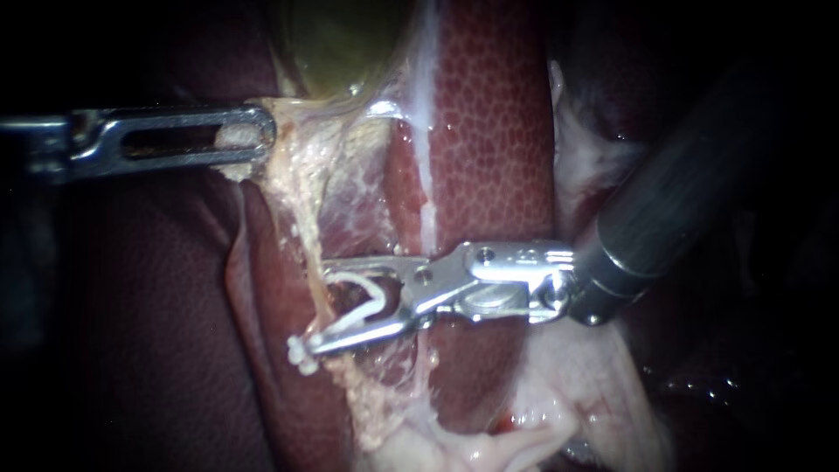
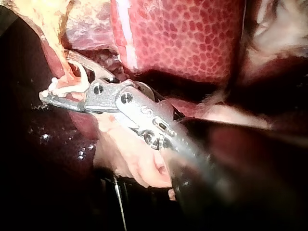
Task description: Clipping third clip left tube
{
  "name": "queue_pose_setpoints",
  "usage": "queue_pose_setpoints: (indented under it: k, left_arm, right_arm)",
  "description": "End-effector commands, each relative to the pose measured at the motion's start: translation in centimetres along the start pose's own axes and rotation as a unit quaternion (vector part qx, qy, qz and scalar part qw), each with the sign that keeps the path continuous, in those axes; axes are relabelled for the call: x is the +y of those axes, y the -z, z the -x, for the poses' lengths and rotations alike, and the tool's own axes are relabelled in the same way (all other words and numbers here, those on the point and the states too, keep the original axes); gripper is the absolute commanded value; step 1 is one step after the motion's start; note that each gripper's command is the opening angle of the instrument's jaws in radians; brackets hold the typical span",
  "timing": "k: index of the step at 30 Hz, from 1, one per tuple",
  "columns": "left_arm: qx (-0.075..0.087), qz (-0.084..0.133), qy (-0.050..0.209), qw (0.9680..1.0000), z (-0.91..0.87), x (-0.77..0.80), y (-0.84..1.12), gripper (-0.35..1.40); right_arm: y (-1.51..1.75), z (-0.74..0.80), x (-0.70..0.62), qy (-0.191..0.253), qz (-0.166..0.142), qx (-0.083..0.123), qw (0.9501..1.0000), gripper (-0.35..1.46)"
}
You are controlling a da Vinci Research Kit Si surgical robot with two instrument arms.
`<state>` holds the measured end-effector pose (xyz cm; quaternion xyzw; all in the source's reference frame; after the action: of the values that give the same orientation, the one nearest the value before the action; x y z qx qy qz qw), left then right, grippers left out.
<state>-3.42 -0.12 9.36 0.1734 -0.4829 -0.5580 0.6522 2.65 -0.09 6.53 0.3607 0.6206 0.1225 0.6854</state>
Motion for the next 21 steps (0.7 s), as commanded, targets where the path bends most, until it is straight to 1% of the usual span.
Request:
queue_pose_setpoints:
  k: [1, 4, 10, 12, 16, 18, 21]
  left_arm:
    - [0.000, 0.000, 0.000, 1.0000, 0.00, 0.00, 0.00, -0.32]
    - [0.000, 0.000, 0.000, 1.0000, 0.00, 0.00, 0.00, -0.32]
    - [0.000, -0.001, 0.000, 1.0000, -0.02, 0.00, -0.02, -0.32]
    - [0.000, -0.001, 0.000, 1.0000, -0.02, -0.01, -0.02, -0.32]
    - [0.000, 0.000, 0.000, 1.0000, -0.02, -0.01, -0.02, -0.32]
    - [0.000, 0.000, 0.000, 1.0000, -0.02, -0.01, -0.02, -0.32]
    - [0.000, 0.000, -0.001, 1.0000, -0.03, -0.01, -0.03, -0.32]
  right_arm:
    - [-0.02, -0.02, 0.01, -0.003, -0.003, 0.007, 1.0000, 0.60]
    - [-0.07, -0.07, 0.03, -0.010, -0.009, 0.017, 0.9998, 0.60]
    - [-0.13, -0.12, 0.07, -0.018, -0.015, 0.028, 0.9993, 0.60]
    - [-0.12, -0.15, 0.09, -0.019, -0.016, 0.030, 0.9992, 0.60]
    - [-0.07, -0.26, 0.12, -0.025, -0.017, 0.041, 0.9987, 0.60]
    - [-0.04, -0.32, 0.13, -0.026, -0.018, 0.044, 0.9985, 0.60]
    - [-0.01, -0.37, 0.14, -0.028, -0.020, 0.048, 0.9983, 0.60]
